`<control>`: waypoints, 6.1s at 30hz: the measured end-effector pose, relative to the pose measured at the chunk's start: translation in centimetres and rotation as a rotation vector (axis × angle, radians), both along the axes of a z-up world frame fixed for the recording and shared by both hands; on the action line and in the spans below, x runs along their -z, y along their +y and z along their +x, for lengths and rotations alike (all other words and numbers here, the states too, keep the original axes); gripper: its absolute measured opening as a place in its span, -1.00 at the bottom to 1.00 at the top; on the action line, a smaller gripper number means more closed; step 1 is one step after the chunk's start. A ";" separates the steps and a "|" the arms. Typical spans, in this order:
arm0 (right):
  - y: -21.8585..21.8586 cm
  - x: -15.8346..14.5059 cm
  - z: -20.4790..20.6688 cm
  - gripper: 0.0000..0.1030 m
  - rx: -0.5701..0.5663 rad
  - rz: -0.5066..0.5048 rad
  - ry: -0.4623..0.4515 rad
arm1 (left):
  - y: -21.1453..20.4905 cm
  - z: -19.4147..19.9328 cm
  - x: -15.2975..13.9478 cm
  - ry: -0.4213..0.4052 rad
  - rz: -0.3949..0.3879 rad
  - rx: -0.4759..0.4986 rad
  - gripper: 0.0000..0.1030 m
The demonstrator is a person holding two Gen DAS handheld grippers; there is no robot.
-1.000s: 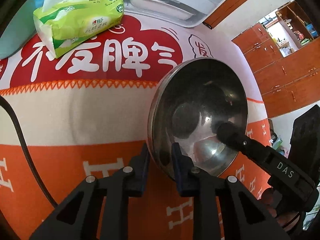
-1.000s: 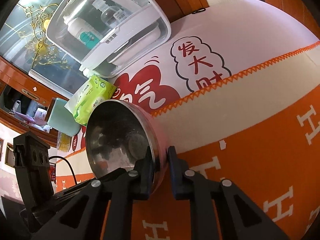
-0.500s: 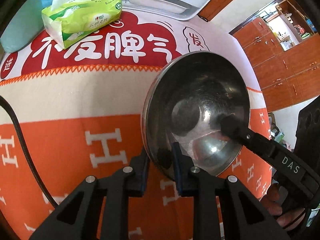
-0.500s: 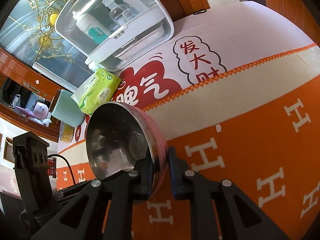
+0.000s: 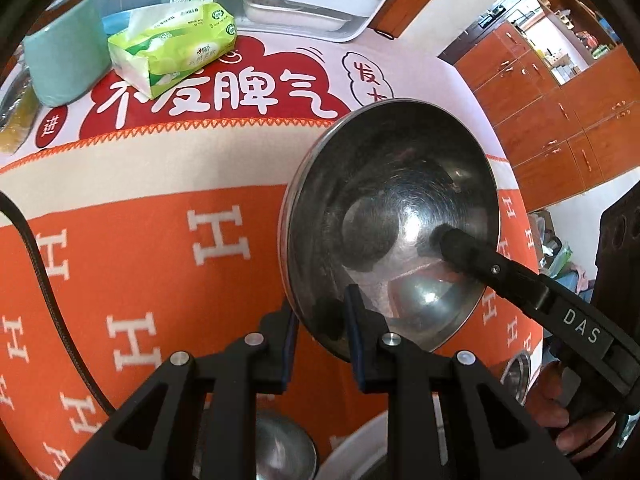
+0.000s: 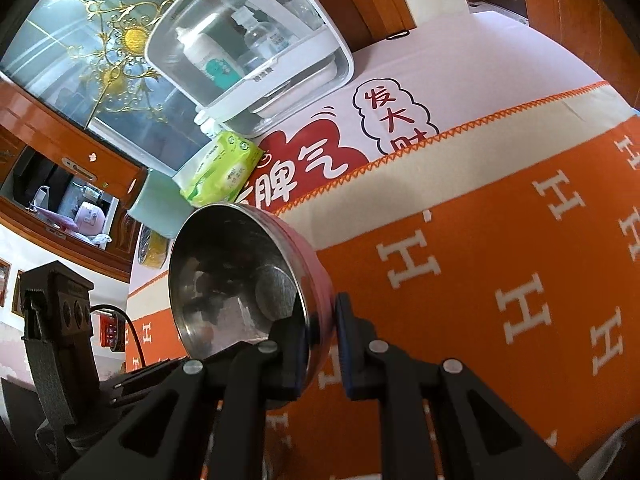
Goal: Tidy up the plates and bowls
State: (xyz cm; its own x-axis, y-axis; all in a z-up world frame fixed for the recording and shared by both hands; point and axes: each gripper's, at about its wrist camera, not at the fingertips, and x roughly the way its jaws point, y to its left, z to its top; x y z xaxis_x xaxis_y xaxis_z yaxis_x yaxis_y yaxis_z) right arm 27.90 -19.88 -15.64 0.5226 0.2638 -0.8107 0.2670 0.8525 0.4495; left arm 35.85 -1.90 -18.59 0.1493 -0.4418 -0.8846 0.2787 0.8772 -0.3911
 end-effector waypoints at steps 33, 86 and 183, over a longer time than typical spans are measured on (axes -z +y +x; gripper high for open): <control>-0.4 -4.0 -20.0 -0.78 0.168 -0.080 0.049 | -3.9 -18.3 -5.2 -0.034 0.044 0.239 -0.60; -21.7 3.3 -26.1 -0.78 -0.002 0.051 0.380 | -25.0 -27.3 1.2 0.166 0.132 0.229 -0.52; 9.7 -5.8 -19.4 0.17 -0.296 -0.195 -0.341 | 9.3 -22.4 -9.2 -0.436 0.083 -0.180 0.55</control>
